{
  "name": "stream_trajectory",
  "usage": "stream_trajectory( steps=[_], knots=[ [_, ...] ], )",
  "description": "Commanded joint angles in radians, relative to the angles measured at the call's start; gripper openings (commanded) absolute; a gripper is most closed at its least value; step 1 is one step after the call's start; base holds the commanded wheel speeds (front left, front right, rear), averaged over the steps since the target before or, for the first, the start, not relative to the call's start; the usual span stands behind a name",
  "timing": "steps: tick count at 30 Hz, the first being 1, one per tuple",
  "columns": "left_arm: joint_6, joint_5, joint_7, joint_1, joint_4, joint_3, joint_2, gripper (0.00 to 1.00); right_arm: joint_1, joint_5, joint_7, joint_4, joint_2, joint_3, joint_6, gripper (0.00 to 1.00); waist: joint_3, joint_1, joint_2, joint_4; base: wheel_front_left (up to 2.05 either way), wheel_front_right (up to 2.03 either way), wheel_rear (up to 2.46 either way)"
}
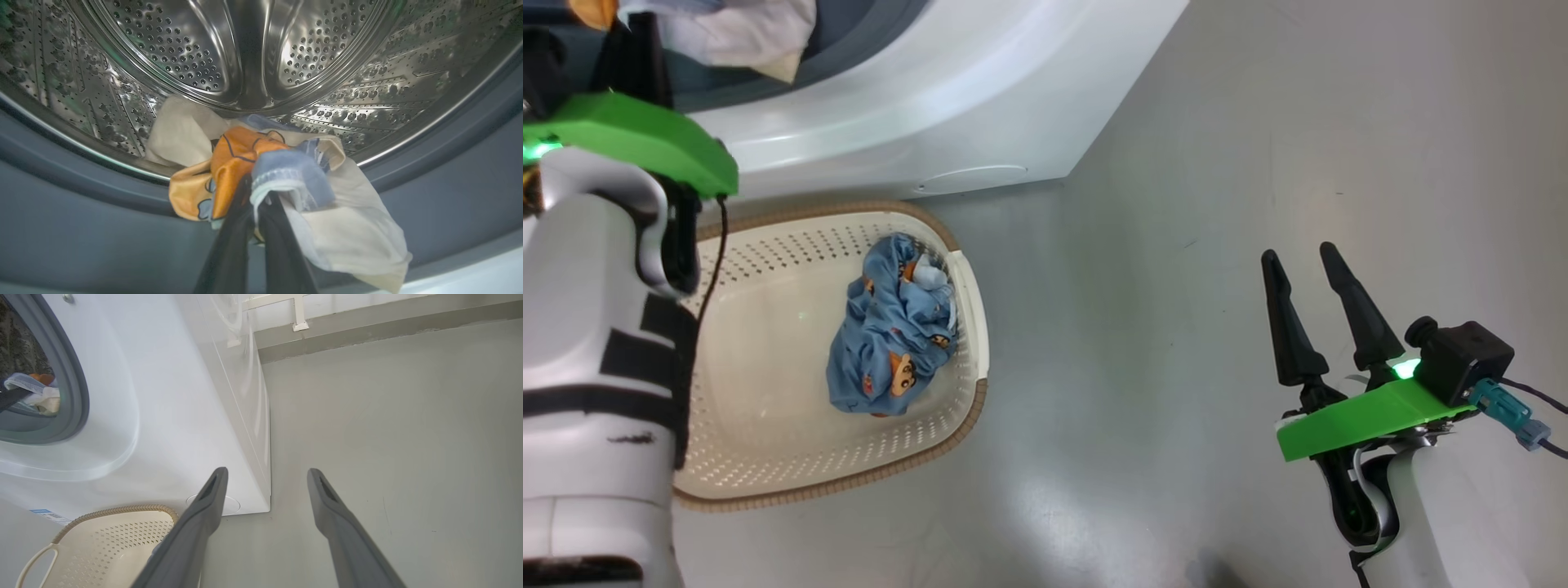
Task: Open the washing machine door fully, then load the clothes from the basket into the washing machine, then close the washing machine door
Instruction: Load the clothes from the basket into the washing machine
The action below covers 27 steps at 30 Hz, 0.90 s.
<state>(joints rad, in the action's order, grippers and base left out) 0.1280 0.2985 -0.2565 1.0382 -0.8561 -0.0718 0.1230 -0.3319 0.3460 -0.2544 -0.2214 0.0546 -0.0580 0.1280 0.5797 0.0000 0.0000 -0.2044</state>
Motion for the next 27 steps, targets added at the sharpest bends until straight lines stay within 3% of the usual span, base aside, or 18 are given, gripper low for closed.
stream_trajectory(
  steps=[1, 11, 20, 27],
  knots=[
    [0.003, 0.009, -0.005, 0.029, -0.01, 0.02, 0.045, 0.0, 0.011, 0.013, -0.007, 0.018, -0.004, -0.03, 0.003, 1.0, -0.003, 0.0, 0.0, -0.007, 0.0, 0.0, 0.0],
    [0.002, 0.031, -0.005, 0.176, -0.126, 0.042, 0.058, 0.0, 0.01, 0.029, -0.007, 0.017, -0.004, -0.05, 0.003, 1.0, -0.001, 0.0, 0.0, -0.029, 0.0, 0.0, 0.0],
    [-0.084, 0.007, -0.005, 0.213, -0.022, 0.169, 0.078, 0.0, -0.001, 0.04, -0.007, 0.018, -0.004, -0.066, 0.003, 1.0, 0.015, 0.0, 0.0, -0.051, 0.0, 0.0, 0.0],
    [-0.076, -0.054, -0.005, 0.212, -0.138, 0.142, 0.064, 0.0, -0.002, 0.044, -0.007, 0.016, -0.004, -0.071, 0.003, 1.0, 0.022, 0.0, 0.0, -0.059, 0.0, 0.0, 0.0]
  ],
)
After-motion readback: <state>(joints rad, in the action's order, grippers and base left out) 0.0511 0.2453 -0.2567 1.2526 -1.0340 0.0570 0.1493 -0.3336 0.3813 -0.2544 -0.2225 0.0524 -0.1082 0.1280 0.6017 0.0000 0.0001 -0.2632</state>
